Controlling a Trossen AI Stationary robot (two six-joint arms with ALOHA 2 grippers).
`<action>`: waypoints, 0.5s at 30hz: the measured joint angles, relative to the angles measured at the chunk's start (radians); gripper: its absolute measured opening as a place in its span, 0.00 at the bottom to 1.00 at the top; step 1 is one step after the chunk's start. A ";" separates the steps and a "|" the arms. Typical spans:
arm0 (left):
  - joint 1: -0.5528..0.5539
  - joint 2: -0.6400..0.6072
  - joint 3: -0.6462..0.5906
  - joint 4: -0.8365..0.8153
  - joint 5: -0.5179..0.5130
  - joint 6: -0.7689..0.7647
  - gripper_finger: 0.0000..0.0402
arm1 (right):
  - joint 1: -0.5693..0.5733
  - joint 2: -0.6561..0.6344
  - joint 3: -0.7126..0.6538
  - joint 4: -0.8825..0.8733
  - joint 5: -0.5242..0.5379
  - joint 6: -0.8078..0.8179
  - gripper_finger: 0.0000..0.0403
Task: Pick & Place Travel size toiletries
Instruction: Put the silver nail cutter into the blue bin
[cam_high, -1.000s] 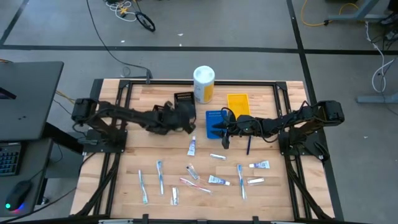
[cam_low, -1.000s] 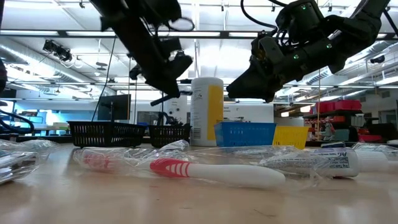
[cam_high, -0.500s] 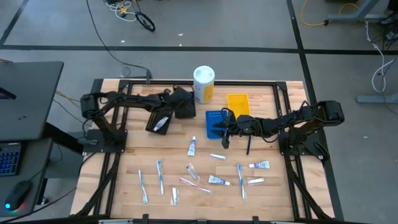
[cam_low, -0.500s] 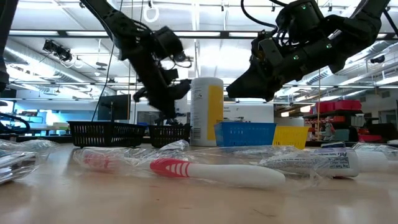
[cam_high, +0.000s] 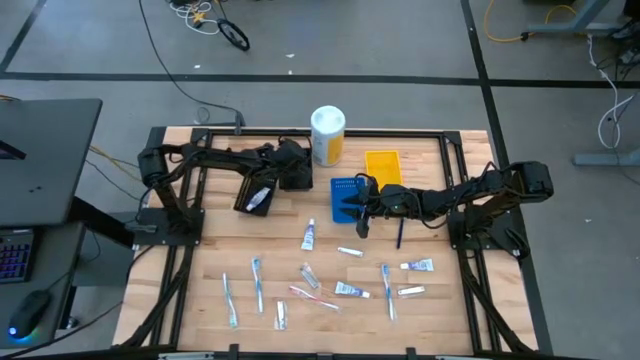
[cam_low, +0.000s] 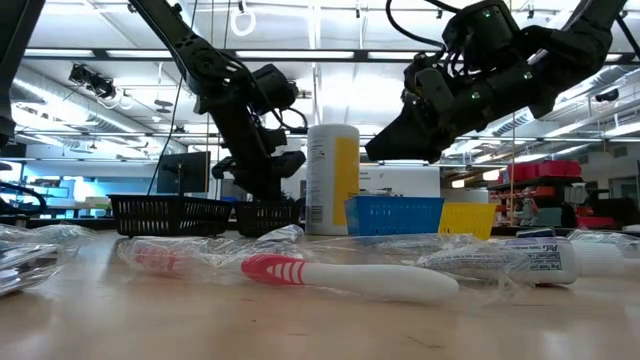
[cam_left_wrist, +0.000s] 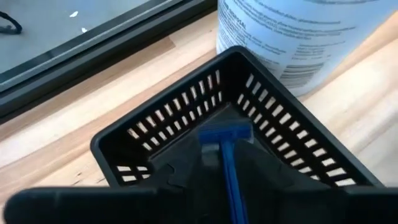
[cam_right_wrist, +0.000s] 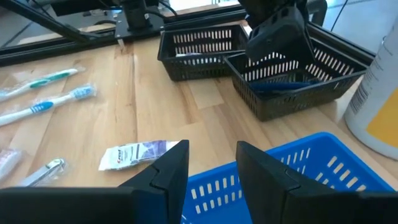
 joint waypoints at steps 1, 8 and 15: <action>0.000 0.000 0.000 -0.004 0.000 0.002 0.29 | 0.000 0.000 0.000 -0.001 0.000 -0.001 0.36; -0.017 -0.033 0.000 -0.019 0.059 0.141 0.34 | 0.000 0.000 0.000 -0.001 0.000 -0.061 0.36; -0.081 -0.230 -0.001 -0.256 0.084 0.159 0.32 | 0.000 0.000 0.000 0.003 0.003 -0.139 0.36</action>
